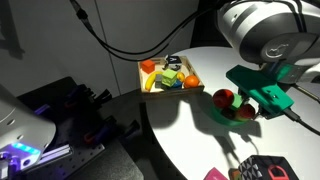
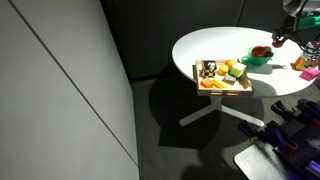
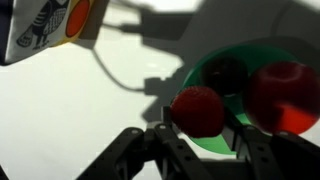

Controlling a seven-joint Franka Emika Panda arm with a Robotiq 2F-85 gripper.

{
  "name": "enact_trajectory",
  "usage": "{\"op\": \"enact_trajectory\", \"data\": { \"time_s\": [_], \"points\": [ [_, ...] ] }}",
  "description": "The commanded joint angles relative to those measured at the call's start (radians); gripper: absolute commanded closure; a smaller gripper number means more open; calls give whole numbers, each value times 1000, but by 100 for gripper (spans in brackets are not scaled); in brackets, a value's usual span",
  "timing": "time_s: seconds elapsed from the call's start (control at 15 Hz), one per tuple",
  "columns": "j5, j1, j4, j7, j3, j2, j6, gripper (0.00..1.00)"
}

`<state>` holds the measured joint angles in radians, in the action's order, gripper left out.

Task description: Put the strawberry in the bowl

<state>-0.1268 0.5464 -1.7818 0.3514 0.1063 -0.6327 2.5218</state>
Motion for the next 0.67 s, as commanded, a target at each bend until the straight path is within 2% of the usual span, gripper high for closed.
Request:
{"op": "enact_trajectory", "data": {
  "time_s": [0.0,0.6],
  "points": [
    [-18,-30,47,-56,9,-2,-31,74],
    [-16,-104,97,-163,11,-61,57,74]
  ]
}}
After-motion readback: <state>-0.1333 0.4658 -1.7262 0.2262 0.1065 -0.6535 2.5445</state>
